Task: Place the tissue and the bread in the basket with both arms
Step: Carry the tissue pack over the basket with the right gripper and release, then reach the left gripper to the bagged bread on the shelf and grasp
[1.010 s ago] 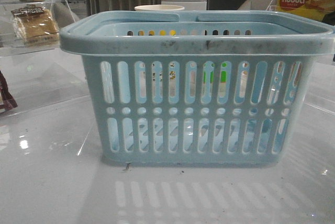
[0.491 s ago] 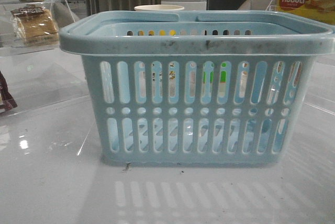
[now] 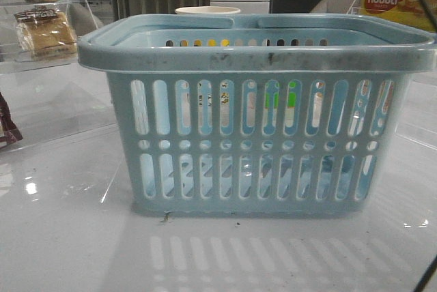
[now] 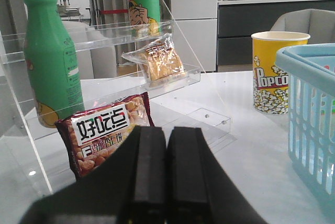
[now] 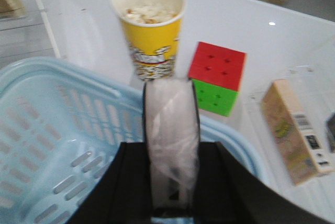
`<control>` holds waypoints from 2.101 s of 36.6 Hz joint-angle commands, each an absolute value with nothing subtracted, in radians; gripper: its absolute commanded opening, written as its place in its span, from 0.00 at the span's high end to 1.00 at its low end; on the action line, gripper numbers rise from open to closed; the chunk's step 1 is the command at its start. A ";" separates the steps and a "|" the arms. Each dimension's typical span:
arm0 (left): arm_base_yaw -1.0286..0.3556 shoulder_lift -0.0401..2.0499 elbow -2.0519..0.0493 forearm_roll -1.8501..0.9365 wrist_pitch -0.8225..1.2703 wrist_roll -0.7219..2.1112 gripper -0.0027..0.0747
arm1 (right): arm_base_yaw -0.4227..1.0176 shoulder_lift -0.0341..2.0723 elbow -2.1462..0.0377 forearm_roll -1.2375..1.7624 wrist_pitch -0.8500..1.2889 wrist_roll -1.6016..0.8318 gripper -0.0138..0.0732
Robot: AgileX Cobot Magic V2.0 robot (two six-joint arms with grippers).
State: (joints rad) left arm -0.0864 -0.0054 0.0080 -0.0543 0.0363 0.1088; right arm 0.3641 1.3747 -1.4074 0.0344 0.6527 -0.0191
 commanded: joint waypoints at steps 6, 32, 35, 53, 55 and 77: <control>-0.087 -0.023 0.007 -0.059 -0.050 0.098 0.85 | 0.465 1.494 -1.442 0.046 0.576 -0.030 0.62; -0.087 -0.023 0.007 -0.059 -0.050 0.098 0.85 | 0.465 1.298 -1.304 0.059 0.663 -0.044 0.18; -0.087 -0.023 0.007 -0.059 -0.050 0.098 0.85 | 0.465 1.155 -1.202 0.053 0.659 -0.044 0.18; -0.087 -0.023 0.007 -0.059 -0.050 0.098 0.85 | 0.465 0.634 -0.826 0.034 0.765 -0.044 0.18; -0.087 -0.023 0.007 -0.059 -0.050 0.098 0.85 | 0.465 0.626 -0.825 0.034 0.789 -0.044 0.18; -0.085 -0.016 -0.102 -0.086 -0.186 0.100 0.85 | 0.465 0.625 -0.825 0.034 0.810 -0.044 0.18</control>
State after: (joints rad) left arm -0.0864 -0.0054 -0.0194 -0.0774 -0.1007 0.1088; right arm 0.4644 0.6255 -0.8018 0.0441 0.8746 -0.0338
